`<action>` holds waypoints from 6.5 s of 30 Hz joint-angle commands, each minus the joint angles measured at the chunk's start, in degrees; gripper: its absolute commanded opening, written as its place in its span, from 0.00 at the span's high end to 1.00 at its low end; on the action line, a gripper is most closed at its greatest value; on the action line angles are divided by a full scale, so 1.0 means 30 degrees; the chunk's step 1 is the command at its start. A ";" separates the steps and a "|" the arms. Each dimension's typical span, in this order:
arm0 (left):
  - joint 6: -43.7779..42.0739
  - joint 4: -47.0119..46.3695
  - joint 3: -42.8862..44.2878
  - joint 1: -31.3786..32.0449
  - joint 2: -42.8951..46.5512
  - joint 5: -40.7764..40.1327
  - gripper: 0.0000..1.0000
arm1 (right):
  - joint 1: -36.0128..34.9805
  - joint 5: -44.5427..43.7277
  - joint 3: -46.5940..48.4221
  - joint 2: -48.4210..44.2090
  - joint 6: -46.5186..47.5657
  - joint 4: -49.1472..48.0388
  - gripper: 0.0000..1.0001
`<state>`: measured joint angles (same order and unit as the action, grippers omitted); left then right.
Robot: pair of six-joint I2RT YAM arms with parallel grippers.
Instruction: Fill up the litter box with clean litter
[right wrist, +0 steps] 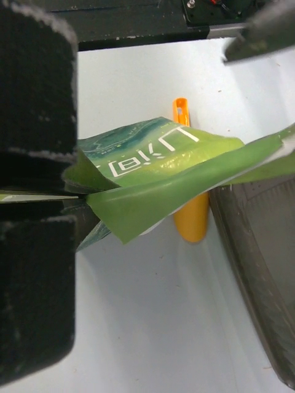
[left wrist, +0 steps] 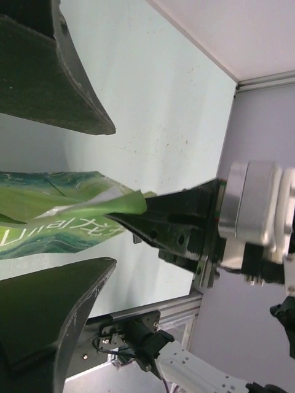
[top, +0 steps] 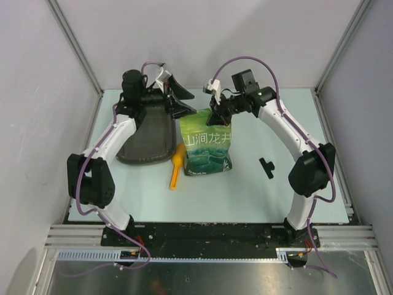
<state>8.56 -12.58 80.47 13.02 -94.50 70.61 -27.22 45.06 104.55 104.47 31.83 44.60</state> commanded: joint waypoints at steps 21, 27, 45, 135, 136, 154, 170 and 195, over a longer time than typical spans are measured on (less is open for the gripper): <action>-0.1974 0.2084 -0.0044 0.1784 -0.1726 0.1338 1.00 | 0.1130 -0.1044 0.4141 -0.0397 -0.1493 0.1683 0.50; -0.1885 0.2113 -0.1449 0.1960 0.0236 0.0313 1.00 | 0.2512 -0.4605 0.4962 -0.1130 -0.8320 0.2206 0.30; -0.2208 0.1527 -0.4468 0.2839 0.3725 -0.1915 1.00 | 0.0491 -0.9451 0.0510 -0.2596 -0.9967 0.4293 0.24; -0.1096 0.0910 -0.1888 0.4480 0.2813 -0.6629 0.34 | 0.1603 -1.3262 0.1652 -0.2508 -1.1402 0.4762 0.72; -0.0979 0.1202 -0.2064 0.4335 0.3224 -0.7212 0.29 | 0.1633 -1.3204 0.1740 -0.2449 -1.1374 0.4734 0.69; -0.4438 1.1017 -1.3635 0.3747 1.1550 -1.7252 0.18 | 0.2336 -1.4782 0.4466 -0.2917 -1.0670 0.3299 0.17; -0.1739 1.2103 -1.2408 0.4303 0.6133 -1.9962 0.26 | 0.2248 -1.6190 0.3529 -0.4411 -0.9148 0.2566 0.13; -0.3295 1.4269 -1.0856 0.3578 0.7326 -1.6041 1.00 | 0.2746 -1.5463 0.2648 -0.4940 -0.7859 0.2097 0.14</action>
<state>-0.08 29.06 44.97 26.70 -79.31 15.57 -19.27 -3.51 110.78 89.67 6.79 53.28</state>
